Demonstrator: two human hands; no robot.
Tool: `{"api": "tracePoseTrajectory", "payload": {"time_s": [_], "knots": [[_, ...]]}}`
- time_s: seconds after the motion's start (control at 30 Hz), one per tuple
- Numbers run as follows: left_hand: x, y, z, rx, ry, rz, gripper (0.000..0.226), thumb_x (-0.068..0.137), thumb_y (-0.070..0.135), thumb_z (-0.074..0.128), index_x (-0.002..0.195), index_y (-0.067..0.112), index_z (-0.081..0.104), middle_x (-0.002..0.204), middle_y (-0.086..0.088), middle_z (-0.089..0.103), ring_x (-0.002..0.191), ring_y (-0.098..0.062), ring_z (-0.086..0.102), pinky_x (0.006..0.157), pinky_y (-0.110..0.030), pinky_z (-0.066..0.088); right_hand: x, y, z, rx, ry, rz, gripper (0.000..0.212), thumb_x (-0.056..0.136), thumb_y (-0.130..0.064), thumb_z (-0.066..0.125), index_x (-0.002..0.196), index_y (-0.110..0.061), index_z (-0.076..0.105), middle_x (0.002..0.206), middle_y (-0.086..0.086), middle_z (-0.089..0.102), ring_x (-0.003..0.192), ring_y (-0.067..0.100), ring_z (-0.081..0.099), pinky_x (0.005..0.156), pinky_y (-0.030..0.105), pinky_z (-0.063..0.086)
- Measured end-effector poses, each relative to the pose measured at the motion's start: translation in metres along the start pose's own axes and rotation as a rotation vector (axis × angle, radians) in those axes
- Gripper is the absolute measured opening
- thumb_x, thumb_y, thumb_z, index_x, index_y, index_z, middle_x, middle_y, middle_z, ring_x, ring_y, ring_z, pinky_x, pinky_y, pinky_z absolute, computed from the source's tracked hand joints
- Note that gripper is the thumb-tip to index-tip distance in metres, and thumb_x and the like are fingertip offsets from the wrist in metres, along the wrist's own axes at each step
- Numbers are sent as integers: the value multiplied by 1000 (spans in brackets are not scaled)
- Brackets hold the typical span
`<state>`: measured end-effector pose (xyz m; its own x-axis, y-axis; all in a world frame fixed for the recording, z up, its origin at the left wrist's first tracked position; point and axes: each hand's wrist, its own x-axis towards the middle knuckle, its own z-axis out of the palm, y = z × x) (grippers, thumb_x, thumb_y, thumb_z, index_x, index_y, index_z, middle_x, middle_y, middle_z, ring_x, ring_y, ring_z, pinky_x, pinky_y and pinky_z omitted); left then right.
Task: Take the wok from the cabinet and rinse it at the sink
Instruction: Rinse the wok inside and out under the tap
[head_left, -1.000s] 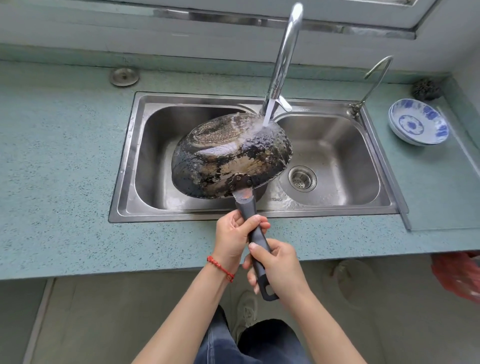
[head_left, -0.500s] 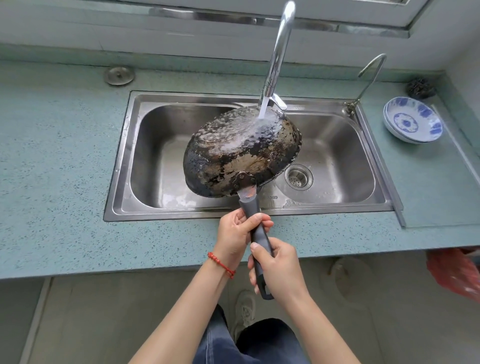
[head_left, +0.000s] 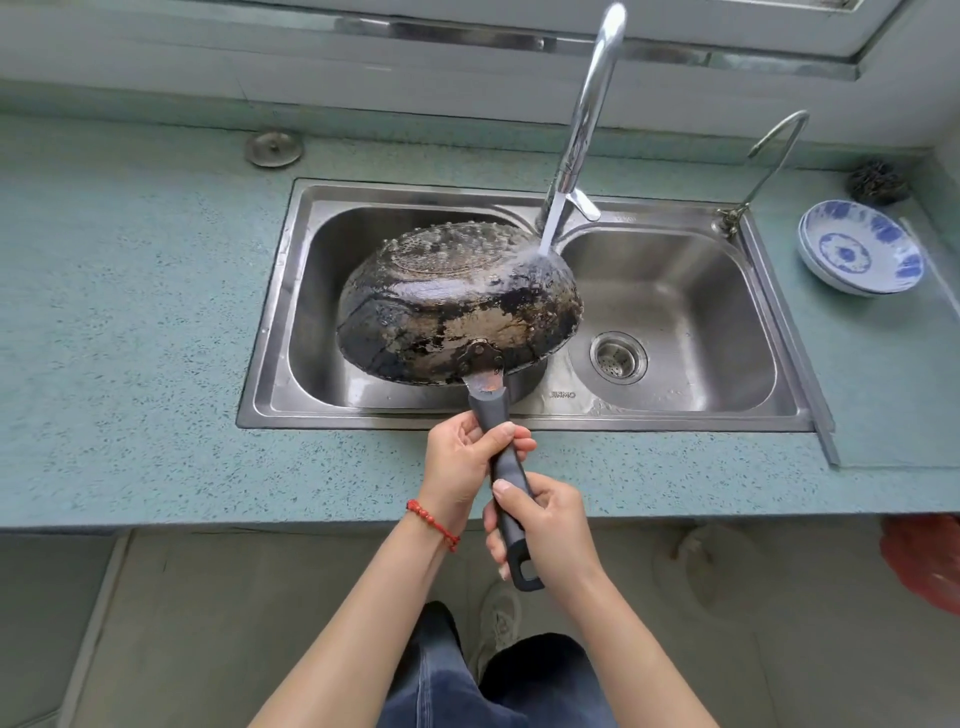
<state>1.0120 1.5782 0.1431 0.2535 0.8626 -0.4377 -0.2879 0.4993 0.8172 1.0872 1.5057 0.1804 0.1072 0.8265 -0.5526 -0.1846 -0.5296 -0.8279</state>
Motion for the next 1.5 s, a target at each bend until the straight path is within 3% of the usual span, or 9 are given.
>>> {"api": "tracePoseTrajectory", "payload": {"time_s": [0.33,0.57,0.87,1.07,1.37,1.5], "knots": [[-1,-1,2,-169,-22,-72,18,85,-9,44,73,-1,55,53,-3,68,53,-11,66,53,-19,53,-3,1,4,-99,69,-17,19,90,-6,48,71,-1,48,48,8,50,30,16,43,32,22,38],[-2,-5,16,-204,-75,-106,19,86,-9,42,74,-2,56,53,-3,68,53,-10,66,54,-19,53,-9,3,-3,-148,159,-23,21,89,-9,50,69,-2,48,51,15,50,32,19,44,34,26,40],[-4,-9,24,-232,-105,-137,19,86,-8,42,75,-3,55,54,-3,67,53,-11,65,55,-19,53,-14,2,-9,-157,209,-39,22,89,-7,49,68,-2,48,45,6,49,31,18,44,33,26,38],[-10,-6,21,-205,-98,-102,18,86,-9,43,74,-3,56,54,-3,67,54,-11,65,57,-19,54,-16,2,-11,-94,135,-29,21,90,-5,49,69,-3,48,54,11,52,34,18,46,34,25,39],[-16,7,1,-325,-162,-106,19,89,-2,39,92,-1,58,71,-5,72,67,-14,69,64,-23,56,-13,-6,-9,15,-25,-51,22,89,-2,49,67,-2,50,52,10,54,33,17,45,32,22,39],[-18,15,-2,-367,-191,-115,22,90,-3,36,93,-2,57,71,-6,72,66,-13,69,64,-22,56,-10,-6,-5,81,-99,-55,20,83,-9,56,64,-3,53,53,14,52,34,17,44,31,21,38]]}}
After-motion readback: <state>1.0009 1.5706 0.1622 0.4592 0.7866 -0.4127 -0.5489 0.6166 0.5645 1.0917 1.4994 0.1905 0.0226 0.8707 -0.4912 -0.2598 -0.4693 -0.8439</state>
